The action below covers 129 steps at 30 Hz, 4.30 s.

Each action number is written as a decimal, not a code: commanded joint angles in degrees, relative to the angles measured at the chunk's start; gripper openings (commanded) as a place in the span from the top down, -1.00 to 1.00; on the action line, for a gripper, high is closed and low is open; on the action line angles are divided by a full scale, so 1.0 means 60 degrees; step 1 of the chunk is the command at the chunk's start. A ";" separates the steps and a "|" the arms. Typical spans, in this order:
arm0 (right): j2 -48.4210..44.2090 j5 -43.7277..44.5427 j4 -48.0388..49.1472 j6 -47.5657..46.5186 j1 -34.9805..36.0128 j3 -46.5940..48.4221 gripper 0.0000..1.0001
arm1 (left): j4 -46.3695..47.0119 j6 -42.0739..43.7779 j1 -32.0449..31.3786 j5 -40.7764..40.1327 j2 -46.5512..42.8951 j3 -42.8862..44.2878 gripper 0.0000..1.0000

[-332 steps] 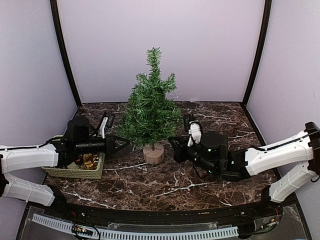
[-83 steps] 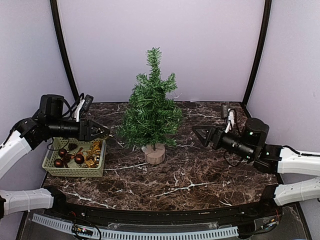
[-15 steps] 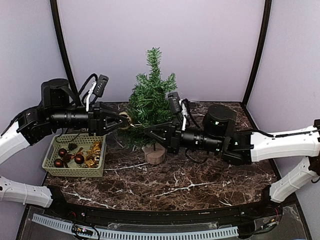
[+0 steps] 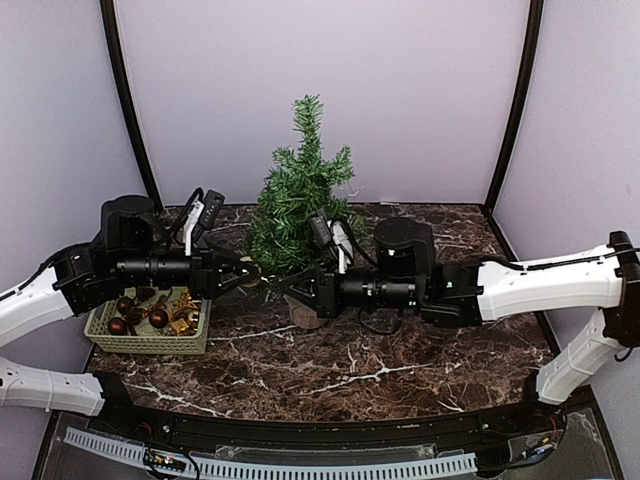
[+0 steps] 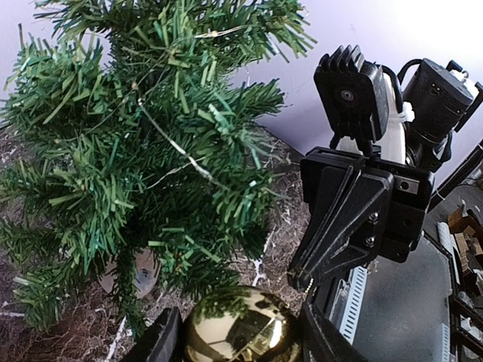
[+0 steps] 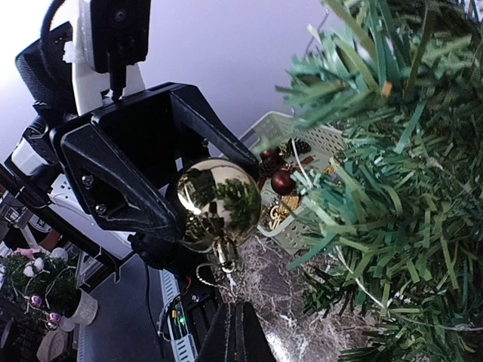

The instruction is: Decorate the small christmas tree

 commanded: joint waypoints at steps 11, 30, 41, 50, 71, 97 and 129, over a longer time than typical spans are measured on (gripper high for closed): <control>0.0811 0.0468 0.0068 0.1412 0.0087 0.0969 1.00 | 0.0855 -0.0920 -0.0025 -0.1791 -0.0973 -0.0941 0.17; 0.1443 0.1418 0.0275 0.3092 0.0079 0.1306 1.00 | 0.0891 -0.1340 0.0994 -0.1399 -0.0195 -0.0404 0.16; 0.1446 0.1494 0.0675 0.2961 0.0111 0.1303 1.00 | 0.1948 -0.1434 0.1226 -0.0046 -0.0067 -0.0429 0.16; 0.1591 0.1251 0.0658 0.2276 0.0413 0.1700 1.00 | 0.1737 -0.1288 0.1233 0.0353 -0.0376 -0.0681 0.16; 0.1227 0.2600 0.0675 0.2680 0.0525 0.1146 1.00 | 0.0927 -0.1409 0.1229 -0.0372 -0.0487 -0.0672 0.16; 0.1352 0.2903 0.0074 0.2999 0.0478 0.1340 1.00 | 0.1045 -0.1429 0.1245 -0.0312 0.0311 -0.0290 0.17; 0.1060 0.2511 0.0718 0.2872 0.0262 0.0788 1.00 | 0.1140 -0.1257 0.1314 -0.0249 0.0193 -0.0394 0.17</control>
